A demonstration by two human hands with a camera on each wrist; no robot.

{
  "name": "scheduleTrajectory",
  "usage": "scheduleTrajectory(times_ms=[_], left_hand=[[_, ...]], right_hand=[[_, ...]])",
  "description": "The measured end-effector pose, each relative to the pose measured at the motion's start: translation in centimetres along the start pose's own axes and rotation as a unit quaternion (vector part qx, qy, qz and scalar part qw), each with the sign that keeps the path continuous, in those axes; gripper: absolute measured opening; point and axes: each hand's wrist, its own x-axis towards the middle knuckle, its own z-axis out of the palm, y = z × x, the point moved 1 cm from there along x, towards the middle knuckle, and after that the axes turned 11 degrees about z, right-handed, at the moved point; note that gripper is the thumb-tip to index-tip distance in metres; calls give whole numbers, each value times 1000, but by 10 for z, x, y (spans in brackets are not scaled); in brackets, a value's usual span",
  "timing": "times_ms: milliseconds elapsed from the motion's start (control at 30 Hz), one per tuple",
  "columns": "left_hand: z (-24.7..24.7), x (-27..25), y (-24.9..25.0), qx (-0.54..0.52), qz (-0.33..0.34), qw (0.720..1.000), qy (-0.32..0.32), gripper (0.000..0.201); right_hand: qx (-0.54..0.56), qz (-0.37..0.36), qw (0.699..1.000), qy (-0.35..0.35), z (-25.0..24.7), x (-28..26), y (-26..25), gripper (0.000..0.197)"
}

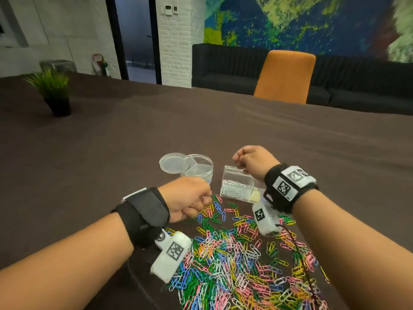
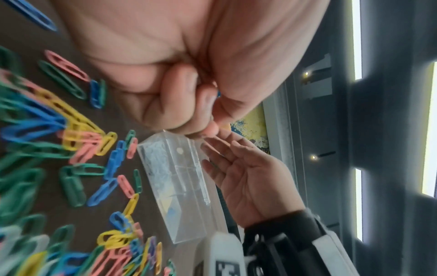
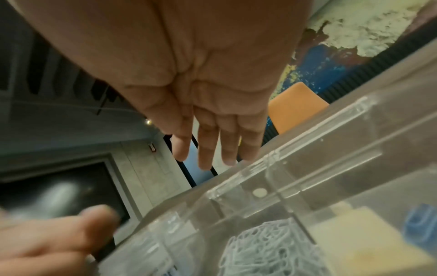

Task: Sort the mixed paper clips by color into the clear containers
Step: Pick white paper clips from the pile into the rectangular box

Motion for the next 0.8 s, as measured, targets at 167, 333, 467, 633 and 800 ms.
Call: scheduleTrajectory(times_ms=[167, 333, 467, 633, 800], left_hand=[[25, 40, 35, 37, 80, 994, 67, 24], [54, 87, 57, 378, 188, 907, 8, 29], [64, 95, 46, 549, 177, 815, -58, 31], [63, 93, 42, 649, 219, 724, -82, 33], [58, 52, 35, 632, 341, 694, -56, 18]], right_hand=[[-91, -47, 994, 28, -20, -13, 4, 26], [-171, -50, 983, 50, -55, -48, 43, 19], [-265, -19, 964, 13, -83, -89, 91, 10], [-358, 16, 930, -77, -102, -147, 133, 6], [-378, -15, 919, -112, -87, -187, 147, 17]])
